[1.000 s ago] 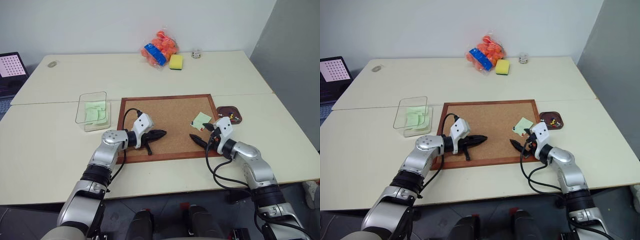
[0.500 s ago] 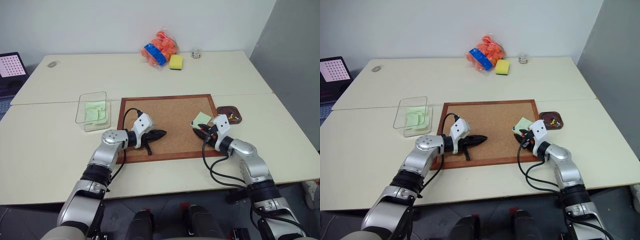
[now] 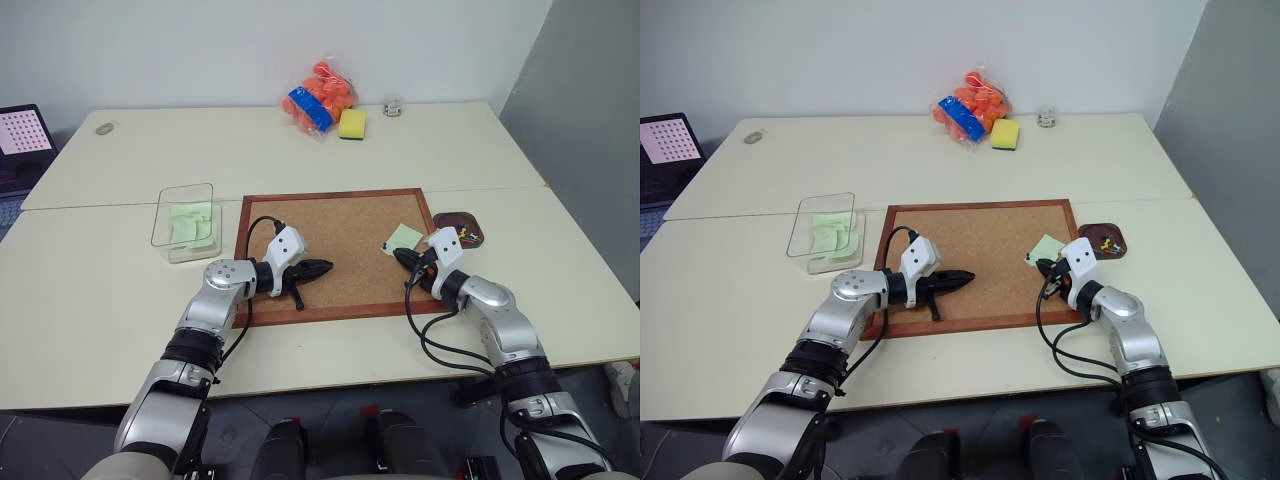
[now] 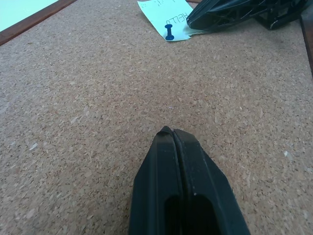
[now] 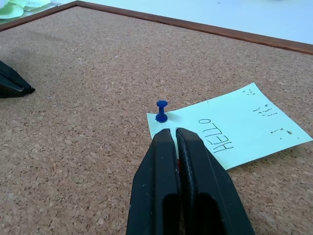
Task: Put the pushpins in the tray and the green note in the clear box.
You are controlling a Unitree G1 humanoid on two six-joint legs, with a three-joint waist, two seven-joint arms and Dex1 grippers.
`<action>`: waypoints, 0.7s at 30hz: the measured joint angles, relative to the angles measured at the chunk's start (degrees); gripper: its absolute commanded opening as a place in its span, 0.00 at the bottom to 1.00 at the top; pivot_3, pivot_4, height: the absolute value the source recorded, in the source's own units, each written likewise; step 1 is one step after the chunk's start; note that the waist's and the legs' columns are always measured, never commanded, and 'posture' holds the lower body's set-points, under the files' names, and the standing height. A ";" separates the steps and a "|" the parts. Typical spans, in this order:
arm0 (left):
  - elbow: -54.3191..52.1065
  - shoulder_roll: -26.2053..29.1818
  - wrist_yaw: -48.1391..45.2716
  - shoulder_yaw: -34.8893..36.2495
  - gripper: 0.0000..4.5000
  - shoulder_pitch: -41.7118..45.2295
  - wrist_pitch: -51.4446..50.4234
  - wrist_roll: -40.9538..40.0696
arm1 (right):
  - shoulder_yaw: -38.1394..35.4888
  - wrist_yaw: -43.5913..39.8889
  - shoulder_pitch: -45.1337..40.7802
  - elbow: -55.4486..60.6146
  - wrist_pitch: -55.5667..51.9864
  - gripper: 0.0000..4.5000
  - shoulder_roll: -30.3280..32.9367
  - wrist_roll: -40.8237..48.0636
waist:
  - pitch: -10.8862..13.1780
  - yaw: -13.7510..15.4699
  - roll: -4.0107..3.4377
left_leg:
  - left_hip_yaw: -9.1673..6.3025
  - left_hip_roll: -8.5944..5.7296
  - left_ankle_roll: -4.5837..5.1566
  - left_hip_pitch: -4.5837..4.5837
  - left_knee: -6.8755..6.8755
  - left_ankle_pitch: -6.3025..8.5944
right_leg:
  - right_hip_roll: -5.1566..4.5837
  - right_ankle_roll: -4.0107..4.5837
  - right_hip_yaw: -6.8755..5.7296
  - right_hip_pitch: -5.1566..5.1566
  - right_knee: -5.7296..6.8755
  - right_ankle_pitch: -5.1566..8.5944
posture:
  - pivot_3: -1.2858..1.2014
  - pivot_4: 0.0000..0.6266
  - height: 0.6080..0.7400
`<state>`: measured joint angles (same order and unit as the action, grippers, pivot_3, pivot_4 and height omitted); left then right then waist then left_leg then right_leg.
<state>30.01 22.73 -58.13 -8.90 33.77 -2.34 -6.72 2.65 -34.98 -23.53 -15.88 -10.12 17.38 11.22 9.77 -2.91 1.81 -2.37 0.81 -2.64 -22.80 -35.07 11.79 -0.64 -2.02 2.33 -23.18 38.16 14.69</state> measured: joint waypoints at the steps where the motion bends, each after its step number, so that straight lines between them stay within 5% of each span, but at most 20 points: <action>1: -0.01 -0.02 0.00 0.00 0.00 0.00 0.07 0.00 | -0.69 -0.02 0.28 0.34 -0.56 0.00 -0.34 1.07 | 0.00 0.02 0.00 | -0.01 0.00 0.00 -0.01 0.00 0.00 | 0.00 0.00 -0.01 0.00 0.00 0.00 | 0.52 0.24 1.00; 14: 0.15 -0.02 0.02 0.08 0.00 0.02 0.20 0.01 | -6.69 2.31 0.18 9.13 -4.28 0.00 -1.80 8.21 | 0.02 0.02 -0.02 | 0.00 0.00 0.00 -0.01 0.00 0.00 | 0.00 0.00 0.00 -0.02 0.00 0.00 | 0.52 0.24 1.00; 21: 0.98 -0.19 -0.07 0.08 0.00 0.44 0.47 0.03 | -12.18 18.26 -8.15 -5.61 -1.77 0.00 0.84 0.76 | 0.02 0.10 -0.03 | 0.04 -0.03 0.00 0.00 0.01 0.00 | -0.04 0.03 0.02 -0.01 -0.02 -0.05 | 0.52 0.24 1.00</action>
<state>30.99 22.54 -58.20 -8.82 34.21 -1.88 -6.69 -9.52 -16.72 -31.68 -21.49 -11.88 18.22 11.98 9.79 -2.81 1.78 -2.33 0.78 -2.64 -22.80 -35.06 11.78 -0.68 -1.99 2.35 -23.19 38.14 14.64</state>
